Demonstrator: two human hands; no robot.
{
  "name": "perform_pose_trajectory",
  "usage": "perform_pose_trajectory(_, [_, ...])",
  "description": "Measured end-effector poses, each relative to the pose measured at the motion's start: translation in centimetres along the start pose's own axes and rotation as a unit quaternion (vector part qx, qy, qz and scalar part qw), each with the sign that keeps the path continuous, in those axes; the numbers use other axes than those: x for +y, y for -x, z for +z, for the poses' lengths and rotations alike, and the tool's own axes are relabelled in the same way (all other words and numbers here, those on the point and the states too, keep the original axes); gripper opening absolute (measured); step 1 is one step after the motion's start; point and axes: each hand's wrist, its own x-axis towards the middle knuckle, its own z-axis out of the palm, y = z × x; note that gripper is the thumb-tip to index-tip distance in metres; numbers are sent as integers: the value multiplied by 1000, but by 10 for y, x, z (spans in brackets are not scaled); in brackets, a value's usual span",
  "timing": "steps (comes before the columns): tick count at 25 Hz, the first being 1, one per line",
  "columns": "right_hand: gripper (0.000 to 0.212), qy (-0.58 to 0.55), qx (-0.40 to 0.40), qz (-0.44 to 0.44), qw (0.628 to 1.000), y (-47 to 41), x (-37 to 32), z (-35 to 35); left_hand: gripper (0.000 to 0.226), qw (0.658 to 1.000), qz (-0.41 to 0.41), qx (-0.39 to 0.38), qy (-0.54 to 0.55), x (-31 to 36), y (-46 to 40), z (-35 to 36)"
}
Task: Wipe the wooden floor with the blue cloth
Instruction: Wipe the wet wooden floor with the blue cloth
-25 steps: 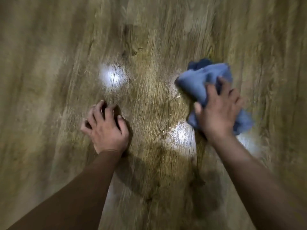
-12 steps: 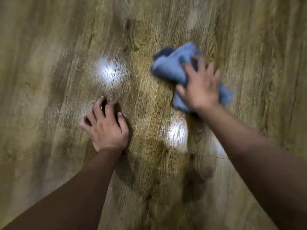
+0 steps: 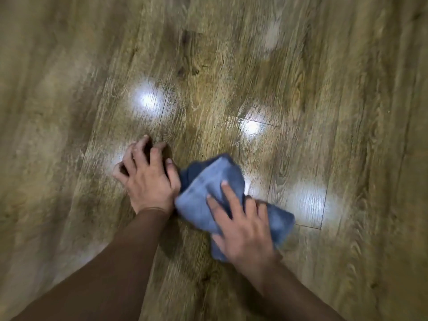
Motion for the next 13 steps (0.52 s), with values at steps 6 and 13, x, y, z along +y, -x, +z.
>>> perform_pose_trajectory(6, [85,58,51,70,995,-40,112,-16,36,1000,4,-3,-6,2,0,-1])
perform_pose_trajectory(13, [57,40,98,351,930,-177,107,-31,37,1000,3,-5,-3,2,1,-1])
